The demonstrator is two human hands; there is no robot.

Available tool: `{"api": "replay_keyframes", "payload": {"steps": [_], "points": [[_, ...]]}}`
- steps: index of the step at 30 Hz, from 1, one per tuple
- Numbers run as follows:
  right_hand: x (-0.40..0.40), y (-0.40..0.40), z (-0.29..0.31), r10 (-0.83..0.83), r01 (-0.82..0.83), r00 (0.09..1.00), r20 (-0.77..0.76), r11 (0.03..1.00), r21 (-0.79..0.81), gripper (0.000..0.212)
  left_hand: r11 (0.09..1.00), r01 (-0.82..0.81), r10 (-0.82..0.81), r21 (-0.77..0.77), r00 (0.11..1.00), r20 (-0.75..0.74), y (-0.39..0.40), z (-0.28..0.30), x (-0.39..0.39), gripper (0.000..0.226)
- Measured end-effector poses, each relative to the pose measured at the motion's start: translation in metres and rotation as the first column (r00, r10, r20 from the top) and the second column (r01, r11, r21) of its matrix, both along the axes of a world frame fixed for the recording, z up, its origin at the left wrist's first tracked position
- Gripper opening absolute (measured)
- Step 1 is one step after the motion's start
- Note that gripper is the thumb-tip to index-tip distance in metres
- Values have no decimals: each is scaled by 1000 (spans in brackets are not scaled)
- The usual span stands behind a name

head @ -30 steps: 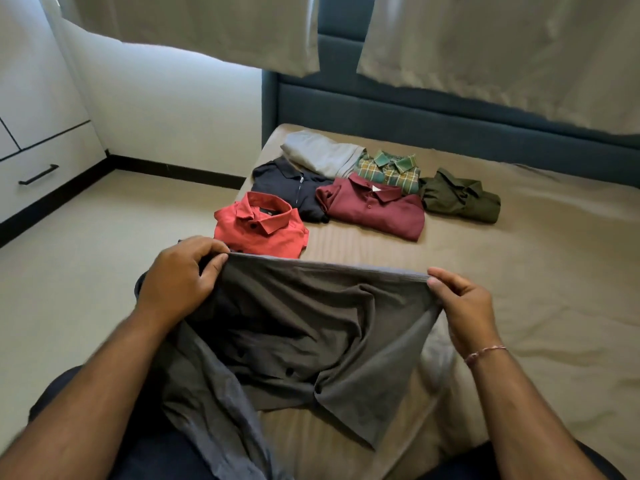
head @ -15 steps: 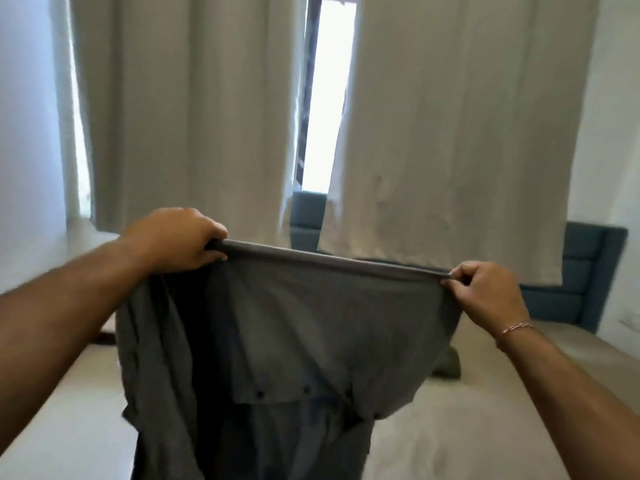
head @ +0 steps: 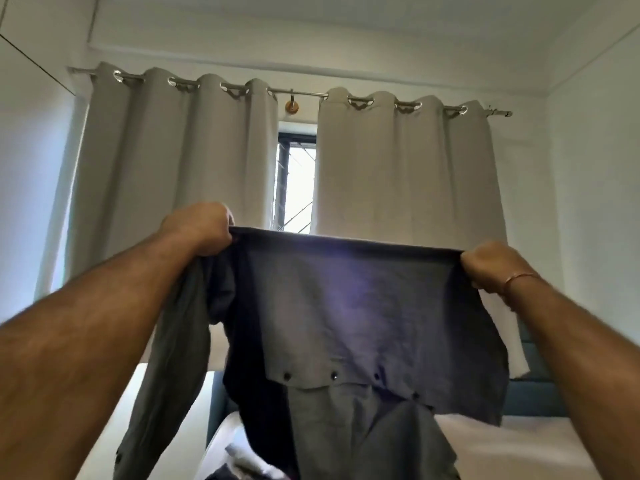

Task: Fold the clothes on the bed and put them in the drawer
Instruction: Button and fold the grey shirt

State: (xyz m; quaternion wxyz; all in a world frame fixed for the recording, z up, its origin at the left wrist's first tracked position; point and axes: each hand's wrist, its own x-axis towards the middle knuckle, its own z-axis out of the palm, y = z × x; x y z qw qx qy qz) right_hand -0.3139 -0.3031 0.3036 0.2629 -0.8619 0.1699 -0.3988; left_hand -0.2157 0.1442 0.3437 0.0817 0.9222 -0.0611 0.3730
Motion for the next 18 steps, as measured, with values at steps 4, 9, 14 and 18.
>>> {"api": "replay_keyframes", "payload": {"steps": [4, 9, 14, 18], "points": [[-6, -3, -28, 70, -59, 994, -82, 990, 126, 26, 993, -49, 54, -109, 998, 43, -13, -24, 3, 17], [11, -2, -65, 180, -153, 984, -11, 866, 476, 29, 940, -160, 179, -302, 983, 37, -6, -57, 25, 25], [43, -4, -86, 328, -290, 938, 109, 575, 765, 30, 753, -15, -203, -658, 946, -254, -18, -87, 45, 31], [84, -7, -97, 401, -390, 887, 228, 388, 835, 49, 391, -1, -727, -920, 612, -310, -37, -110, 62, 81]]}}
